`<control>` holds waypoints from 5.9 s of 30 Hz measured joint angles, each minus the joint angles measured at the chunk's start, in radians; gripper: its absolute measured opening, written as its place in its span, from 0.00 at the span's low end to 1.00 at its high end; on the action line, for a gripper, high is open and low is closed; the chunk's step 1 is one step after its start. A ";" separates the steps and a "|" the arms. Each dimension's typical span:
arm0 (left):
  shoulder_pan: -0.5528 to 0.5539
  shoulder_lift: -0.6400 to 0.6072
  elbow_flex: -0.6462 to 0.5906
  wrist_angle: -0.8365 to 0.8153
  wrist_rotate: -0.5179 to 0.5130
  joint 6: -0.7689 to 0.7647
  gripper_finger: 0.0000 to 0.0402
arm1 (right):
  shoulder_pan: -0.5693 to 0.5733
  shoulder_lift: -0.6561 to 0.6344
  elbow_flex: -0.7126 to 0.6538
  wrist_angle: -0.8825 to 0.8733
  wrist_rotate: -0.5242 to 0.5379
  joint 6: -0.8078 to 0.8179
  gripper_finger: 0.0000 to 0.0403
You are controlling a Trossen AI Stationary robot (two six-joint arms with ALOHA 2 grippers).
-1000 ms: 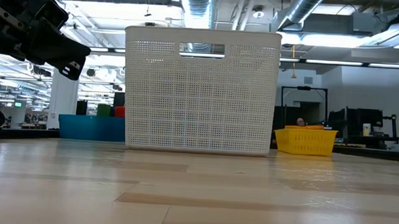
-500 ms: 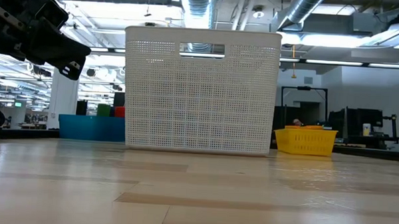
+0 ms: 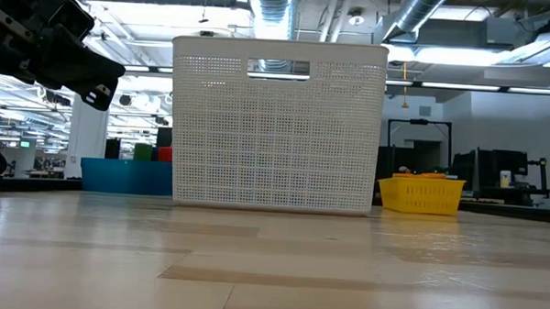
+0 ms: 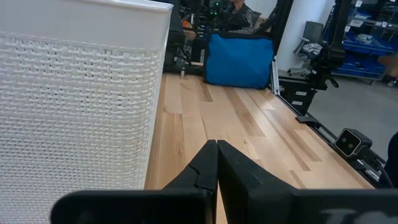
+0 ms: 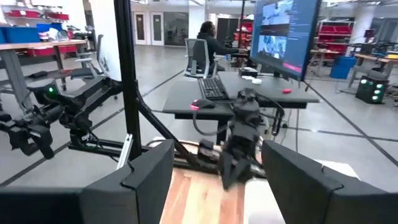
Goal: Pick & place medical supplies in basket/bin
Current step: Return to Home Position
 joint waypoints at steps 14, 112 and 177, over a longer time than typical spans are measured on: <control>0.000 0.000 0.000 0.000 0.000 0.000 0.00 | -0.023 -0.427 -0.589 0.198 0.024 0.047 0.59; 0.000 0.000 0.000 0.000 0.000 0.000 0.00 | -0.062 -1.243 -1.144 -0.053 0.078 0.156 0.59; 0.000 -0.134 0.000 -0.011 0.000 0.000 0.00 | -0.063 -1.243 -1.145 -0.054 0.078 0.156 0.59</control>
